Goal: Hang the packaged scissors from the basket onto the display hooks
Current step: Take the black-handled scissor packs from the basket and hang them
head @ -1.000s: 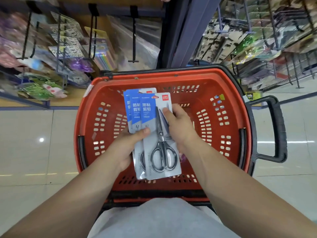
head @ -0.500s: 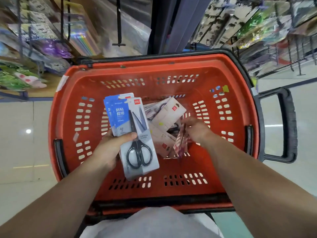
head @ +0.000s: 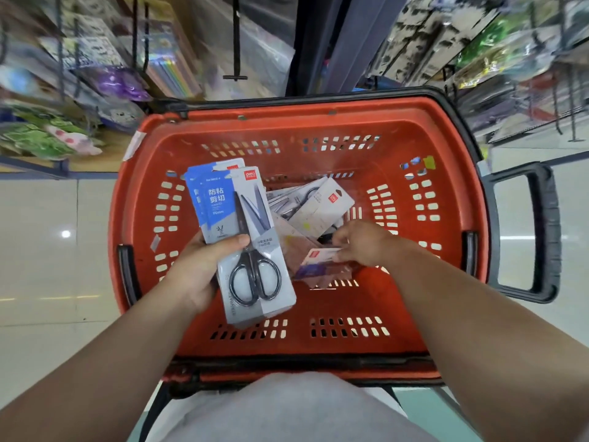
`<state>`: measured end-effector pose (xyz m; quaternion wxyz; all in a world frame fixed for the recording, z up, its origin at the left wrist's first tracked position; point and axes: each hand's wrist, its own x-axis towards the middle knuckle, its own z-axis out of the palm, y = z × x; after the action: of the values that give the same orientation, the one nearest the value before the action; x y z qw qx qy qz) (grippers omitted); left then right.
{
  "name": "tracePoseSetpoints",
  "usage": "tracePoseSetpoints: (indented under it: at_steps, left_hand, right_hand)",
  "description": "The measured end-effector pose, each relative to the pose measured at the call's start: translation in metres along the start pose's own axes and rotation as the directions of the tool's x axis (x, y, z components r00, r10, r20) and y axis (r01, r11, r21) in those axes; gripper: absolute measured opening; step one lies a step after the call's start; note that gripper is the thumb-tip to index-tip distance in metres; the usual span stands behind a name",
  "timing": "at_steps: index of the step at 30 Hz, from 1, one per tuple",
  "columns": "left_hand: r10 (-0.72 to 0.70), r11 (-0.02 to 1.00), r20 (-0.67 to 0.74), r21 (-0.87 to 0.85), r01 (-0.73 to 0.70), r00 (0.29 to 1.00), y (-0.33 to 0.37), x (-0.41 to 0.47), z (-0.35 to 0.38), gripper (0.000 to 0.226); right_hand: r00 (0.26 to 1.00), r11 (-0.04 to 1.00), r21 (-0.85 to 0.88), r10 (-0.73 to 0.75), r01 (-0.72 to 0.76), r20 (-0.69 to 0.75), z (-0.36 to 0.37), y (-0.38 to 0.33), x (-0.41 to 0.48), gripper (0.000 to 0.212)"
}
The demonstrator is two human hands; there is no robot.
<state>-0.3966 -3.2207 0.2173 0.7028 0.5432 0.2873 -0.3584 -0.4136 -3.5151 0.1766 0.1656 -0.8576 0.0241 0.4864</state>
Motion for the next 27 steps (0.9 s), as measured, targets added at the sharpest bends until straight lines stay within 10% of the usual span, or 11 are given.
tracePoseSetpoints:
  at_steps: [7,18,27]
  left_hand:
    - [0.057,0.996,-0.039,-0.063,-0.060,0.998,0.019,-0.039,0.002,0.067]
    - [0.163,0.914,-0.032,-0.372,-0.163,0.986,0.053,-0.123,0.055,0.024]
    - [0.361,0.796,-0.188,-0.448,-0.407,0.914,0.077,-0.139,0.084,0.073]
  right_hand:
    - [0.961,0.818,0.524,-0.121,0.238,-0.248,-0.027,-0.030,-0.037,0.012]
    - [0.892,-0.114,0.893,-0.079,0.435,-0.445,-0.099,-0.081,-0.171,0.016]
    - [0.925,-0.121,0.920,-0.029,0.374,-0.380,-0.095,-0.120,-0.195,0.018]
